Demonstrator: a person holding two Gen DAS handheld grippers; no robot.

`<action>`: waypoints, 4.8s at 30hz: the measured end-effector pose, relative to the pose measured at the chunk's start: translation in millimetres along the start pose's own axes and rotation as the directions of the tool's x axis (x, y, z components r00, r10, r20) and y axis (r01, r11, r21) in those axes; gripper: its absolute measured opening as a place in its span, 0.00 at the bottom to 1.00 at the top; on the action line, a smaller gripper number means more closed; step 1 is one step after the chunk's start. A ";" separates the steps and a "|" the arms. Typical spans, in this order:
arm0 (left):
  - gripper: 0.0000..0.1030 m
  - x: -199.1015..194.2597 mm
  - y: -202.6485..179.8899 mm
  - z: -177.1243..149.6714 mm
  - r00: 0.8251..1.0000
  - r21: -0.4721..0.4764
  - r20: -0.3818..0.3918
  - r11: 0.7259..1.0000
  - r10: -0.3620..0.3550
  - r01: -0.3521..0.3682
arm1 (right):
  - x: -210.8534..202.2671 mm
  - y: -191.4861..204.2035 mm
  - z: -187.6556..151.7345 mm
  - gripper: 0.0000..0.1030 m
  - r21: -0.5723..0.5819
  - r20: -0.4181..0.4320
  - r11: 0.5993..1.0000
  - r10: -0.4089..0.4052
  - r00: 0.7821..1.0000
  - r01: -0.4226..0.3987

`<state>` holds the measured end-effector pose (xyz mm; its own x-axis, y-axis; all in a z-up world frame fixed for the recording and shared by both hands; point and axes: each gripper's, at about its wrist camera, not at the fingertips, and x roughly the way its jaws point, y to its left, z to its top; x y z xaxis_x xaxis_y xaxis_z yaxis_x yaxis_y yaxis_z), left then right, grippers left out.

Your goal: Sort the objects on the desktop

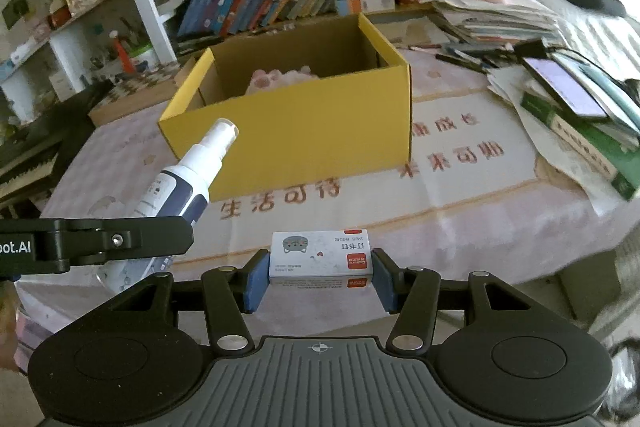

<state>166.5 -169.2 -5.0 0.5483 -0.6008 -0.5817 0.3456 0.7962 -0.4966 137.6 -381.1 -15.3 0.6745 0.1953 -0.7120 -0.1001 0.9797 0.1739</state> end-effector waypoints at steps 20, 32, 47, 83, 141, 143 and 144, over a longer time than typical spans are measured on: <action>0.29 35.3 2.2 111.2 0.966 -0.005 0.221 0.990 0.137 -0.139 | 52.8 1.1 122.2 0.52 -0.283 0.194 0.955 0.144 0.970 -0.085; 0.29 100.5 28.4 126.5 0.952 0.042 0.095 0.955 0.290 -0.295 | 128.8 23.2 133.4 0.52 -0.515 0.015 0.853 0.111 0.994 -0.087; 0.29 123.2 35.2 128.2 0.941 0.075 0.052 0.938 0.334 -0.337 | 147.6 4.6 144.5 0.52 -0.412 -0.125 0.880 0.204 0.971 -0.238; 0.81 27.3 0.4 114.1 0.881 -0.014 0.338 0.938 0.330 -0.346 | 78.4 -4.9 137.3 0.83 -0.278 0.121 0.956 0.129 0.984 -0.091; 1.00 -184.7 15.8 -139.0 0.700 -0.066 0.218 0.726 0.680 -0.685 | -64.4 137.5 -107.5 0.93 -0.166 0.117 0.984 -0.038 0.992 0.057; 1.00 -186.1 15.1 -139.5 0.701 -0.064 0.222 0.728 0.678 -0.683 | -64.5 138.1 -108.2 0.93 -0.166 0.116 0.984 -0.037 0.993 0.056; 1.00 -185.8 14.8 -138.8 0.698 -0.065 0.221 0.725 0.681 -0.686 | -64.5 138.4 -108.2 0.93 -0.167 0.116 0.984 -0.036 0.993 0.055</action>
<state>-35.9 -55.6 6.3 0.7868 0.1380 -0.6016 -0.1747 0.9846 -0.0027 1.1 -253.1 -18.9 0.7580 0.1533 -0.6340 -0.1833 0.9829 0.0185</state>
